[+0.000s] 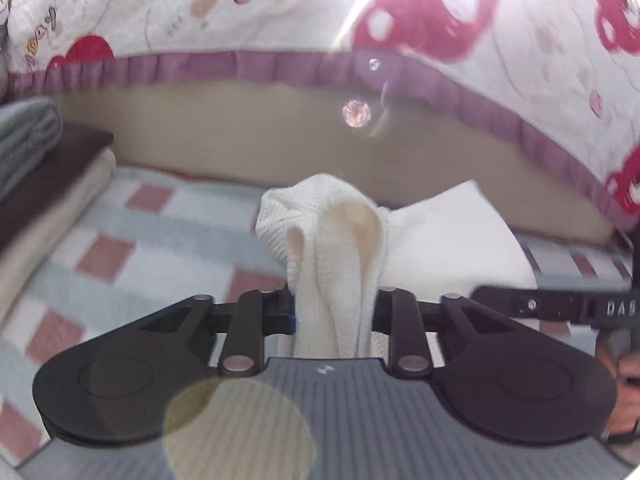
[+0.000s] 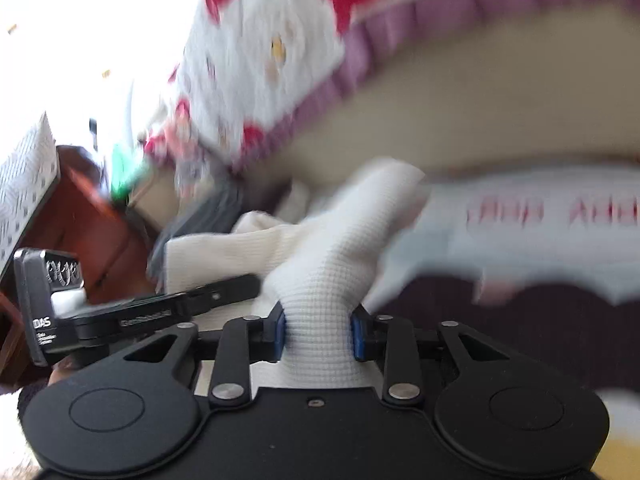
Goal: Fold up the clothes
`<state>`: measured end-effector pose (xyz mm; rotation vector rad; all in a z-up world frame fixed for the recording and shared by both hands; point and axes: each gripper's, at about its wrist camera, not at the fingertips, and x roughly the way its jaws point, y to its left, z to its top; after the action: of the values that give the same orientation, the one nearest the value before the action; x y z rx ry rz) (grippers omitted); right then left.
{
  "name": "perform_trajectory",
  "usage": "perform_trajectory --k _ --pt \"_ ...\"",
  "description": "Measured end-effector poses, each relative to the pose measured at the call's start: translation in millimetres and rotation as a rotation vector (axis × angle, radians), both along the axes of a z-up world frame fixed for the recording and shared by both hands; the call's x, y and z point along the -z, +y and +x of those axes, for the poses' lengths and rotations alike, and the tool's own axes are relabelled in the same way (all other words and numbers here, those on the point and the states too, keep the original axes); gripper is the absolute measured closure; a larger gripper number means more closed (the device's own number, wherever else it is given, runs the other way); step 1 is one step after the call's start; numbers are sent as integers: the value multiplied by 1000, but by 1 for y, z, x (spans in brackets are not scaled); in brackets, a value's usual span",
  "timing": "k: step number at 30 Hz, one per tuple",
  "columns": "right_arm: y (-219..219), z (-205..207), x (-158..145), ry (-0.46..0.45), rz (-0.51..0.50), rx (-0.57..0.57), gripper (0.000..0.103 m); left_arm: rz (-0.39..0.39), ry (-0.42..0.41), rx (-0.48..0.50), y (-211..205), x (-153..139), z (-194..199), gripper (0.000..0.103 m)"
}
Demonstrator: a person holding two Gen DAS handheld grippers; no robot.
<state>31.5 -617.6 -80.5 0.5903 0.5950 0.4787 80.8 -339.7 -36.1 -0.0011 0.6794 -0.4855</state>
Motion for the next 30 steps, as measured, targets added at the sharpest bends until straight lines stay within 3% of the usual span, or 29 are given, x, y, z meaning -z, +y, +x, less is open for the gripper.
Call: perform_trajectory --k 1,2,3,6,9,11,13,15,19,22,24,25,27,30 --pt "-2 8 3 31 -9 38 37 36 27 -50 -3 5 13 51" --pt "-5 14 8 78 -12 64 34 67 54 -99 -6 9 24 47" --pt "-11 19 15 138 -10 79 34 75 83 -140 -6 16 32 47" --pt "-35 16 29 259 71 122 34 -15 134 -183 10 25 28 47" --pt "-53 8 33 294 218 118 34 -118 157 -137 25 29 2 50" --pt "-52 5 33 322 275 105 34 -126 163 -75 24 31 -15 55" --pt "-39 0 29 344 258 84 34 -92 171 -5 16 34 -34 64" --pt "-21 -5 25 373 179 33 34 -57 211 21 10 43 -47 69" --pt "14 -30 18 443 -125 -114 42 -3 311 5 8 69 -70 79" --pt "34 -50 8 411 -351 -206 54 -22 299 -25 17 78 -85 79" --pt "50 -53 17 465 -497 -253 66 8 277 -28 14 78 -89 79" --pt "58 -54 23 499 -569 -277 81 25 267 -28 13 78 -91 79" --pt "65 -53 29 513 -617 -306 83 74 244 -17 6 75 -93 79" --pt "52 -58 4 427 -558 -249 80 129 199 7 0 63 -92 79"
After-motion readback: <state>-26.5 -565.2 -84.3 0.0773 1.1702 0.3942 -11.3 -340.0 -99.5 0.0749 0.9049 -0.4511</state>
